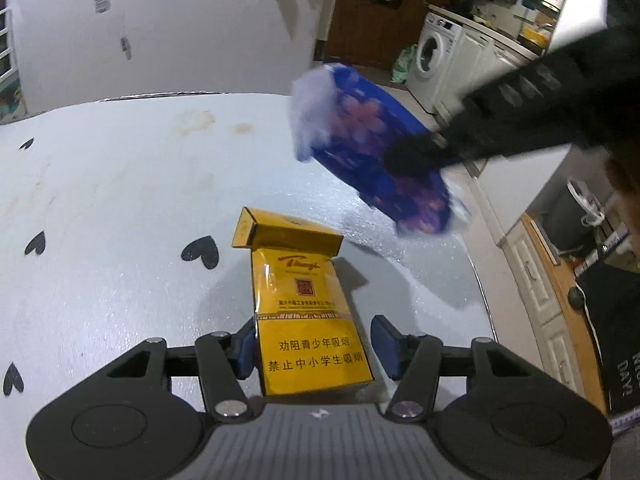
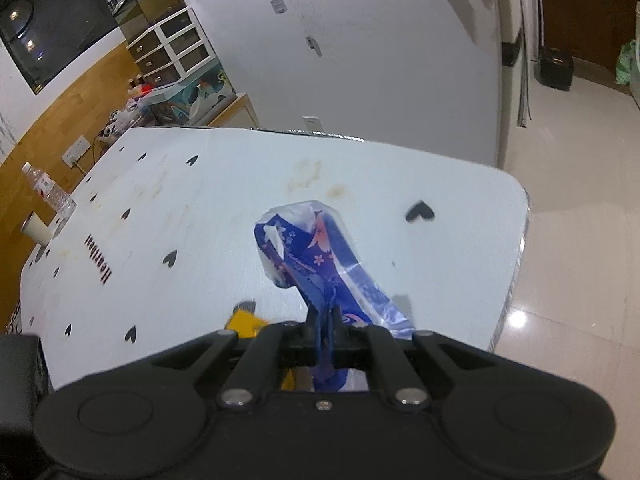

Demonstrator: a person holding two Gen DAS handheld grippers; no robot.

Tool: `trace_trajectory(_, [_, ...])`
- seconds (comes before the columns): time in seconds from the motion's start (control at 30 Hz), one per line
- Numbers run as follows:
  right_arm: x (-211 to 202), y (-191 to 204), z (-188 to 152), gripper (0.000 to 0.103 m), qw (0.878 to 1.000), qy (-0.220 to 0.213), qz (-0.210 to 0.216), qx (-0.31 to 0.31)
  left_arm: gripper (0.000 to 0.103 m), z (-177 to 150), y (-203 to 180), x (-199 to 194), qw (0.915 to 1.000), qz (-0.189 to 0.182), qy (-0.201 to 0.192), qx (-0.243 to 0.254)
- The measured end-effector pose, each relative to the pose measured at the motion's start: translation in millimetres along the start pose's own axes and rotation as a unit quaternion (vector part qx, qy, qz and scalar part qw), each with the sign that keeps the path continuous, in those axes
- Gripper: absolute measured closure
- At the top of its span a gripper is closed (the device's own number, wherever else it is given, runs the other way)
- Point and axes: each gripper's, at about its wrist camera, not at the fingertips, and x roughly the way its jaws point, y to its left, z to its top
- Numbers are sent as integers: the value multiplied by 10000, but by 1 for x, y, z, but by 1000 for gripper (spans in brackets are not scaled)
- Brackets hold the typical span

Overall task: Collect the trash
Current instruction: 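Lift the yellow box and blue wrapper and carry both toward the bin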

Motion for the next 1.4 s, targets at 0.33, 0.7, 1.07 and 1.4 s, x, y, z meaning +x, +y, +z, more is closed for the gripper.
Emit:
trace_trajectory(0.33, [-27, -3, -33, 99, 9997, -49, -184, 143, 36, 6, 10, 1, 9944, 8, -9, -1055])
trace_trajectory(0.7, [-42, -8, -49, 99, 9986, -139, -429, 280, 50, 22, 6, 7, 9914, 534, 20, -1199])
trace_trajectory(1.07, [-69, -2, -61, 99, 9963, -457, -596, 414, 51, 6, -1, -45, 9907, 603, -270, -1189])
trace_trajectory(1.4, [-112, -5, -88, 99, 9930, -720, -786, 503, 51, -3, -38, -99, 9918, 689, -501, -952])
